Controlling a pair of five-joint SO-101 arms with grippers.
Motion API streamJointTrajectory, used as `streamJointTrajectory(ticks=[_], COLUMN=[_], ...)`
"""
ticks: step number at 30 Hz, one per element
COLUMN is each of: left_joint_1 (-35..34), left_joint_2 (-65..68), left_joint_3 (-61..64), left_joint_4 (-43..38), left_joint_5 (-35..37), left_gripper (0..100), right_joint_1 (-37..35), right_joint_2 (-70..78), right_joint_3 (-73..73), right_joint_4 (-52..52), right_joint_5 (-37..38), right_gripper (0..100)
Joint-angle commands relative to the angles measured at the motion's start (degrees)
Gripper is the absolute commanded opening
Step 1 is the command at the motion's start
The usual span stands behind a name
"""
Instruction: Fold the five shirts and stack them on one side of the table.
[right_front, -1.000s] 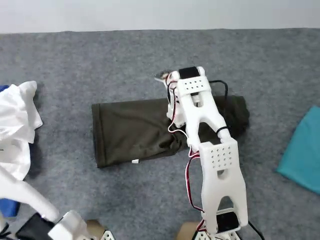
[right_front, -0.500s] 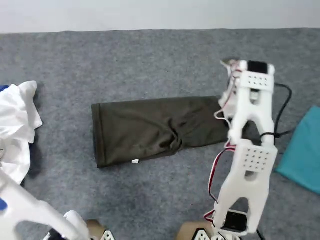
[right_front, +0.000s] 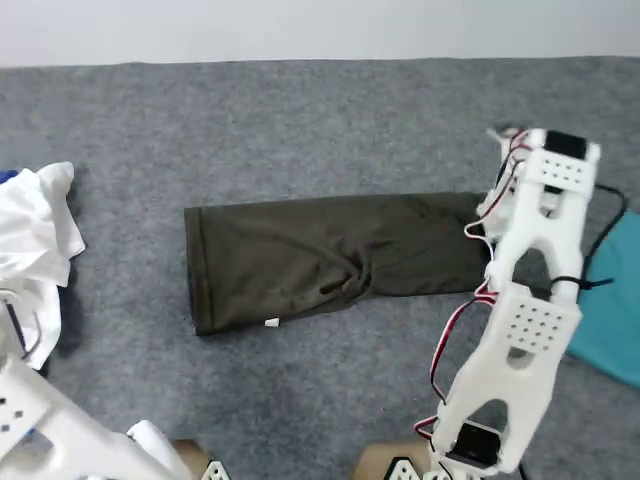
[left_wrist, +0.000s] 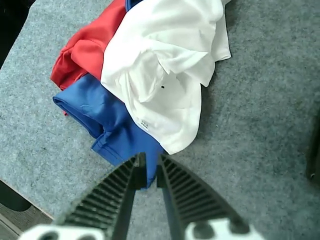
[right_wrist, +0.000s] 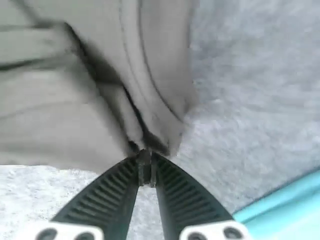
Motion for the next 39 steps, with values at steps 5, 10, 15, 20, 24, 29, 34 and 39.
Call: streamJointTrajectory(ticks=[5, 10, 15, 20, 24, 29, 34, 39], left_joint_1=[-2.20, -11.25, -16.97, -20.31, -21.54, -21.54, -21.45, -21.54], left_joint_2=[-3.60, -3.25, -3.69, -3.69, -3.69, -3.78, -3.78, -3.78], left_joint_3=[1.89, 2.59, 2.95, 2.95, 2.95, 2.95, 2.95, 3.03], left_joint_4=[0.97, -0.35, -0.18, -0.18, 0.00, 0.00, 0.00, 0.09], left_joint_5=[-0.35, -0.88, -6.86, -7.65, -7.65, -7.65, -7.56, -7.56], left_gripper=[4, 5, 4, 4, 4, 4, 4, 4], right_joint_1=[-14.20, -25.10, -36.44, -44.00, -49.54, -55.16, -59.56, -63.78], right_joint_2=[-7.87, -8.04, -7.52, -7.69, -7.52, -7.25, -3.47, 0.84], right_joint_3=[-0.53, -0.88, -0.88, -0.88, -0.88, -0.88, -0.88, -4.48], right_joint_4=[2.51, 2.24, 0.13, -6.99, -12.79, -15.08, -15.60, -15.52], right_joint_5=[-0.35, -7.03, -19.52, -29.98, -30.77, -41.93, -50.73, -51.96], right_gripper=[1.3, 1.4, 1.9, 1.9, 1.8, 6.4, 33.0, 39.3])
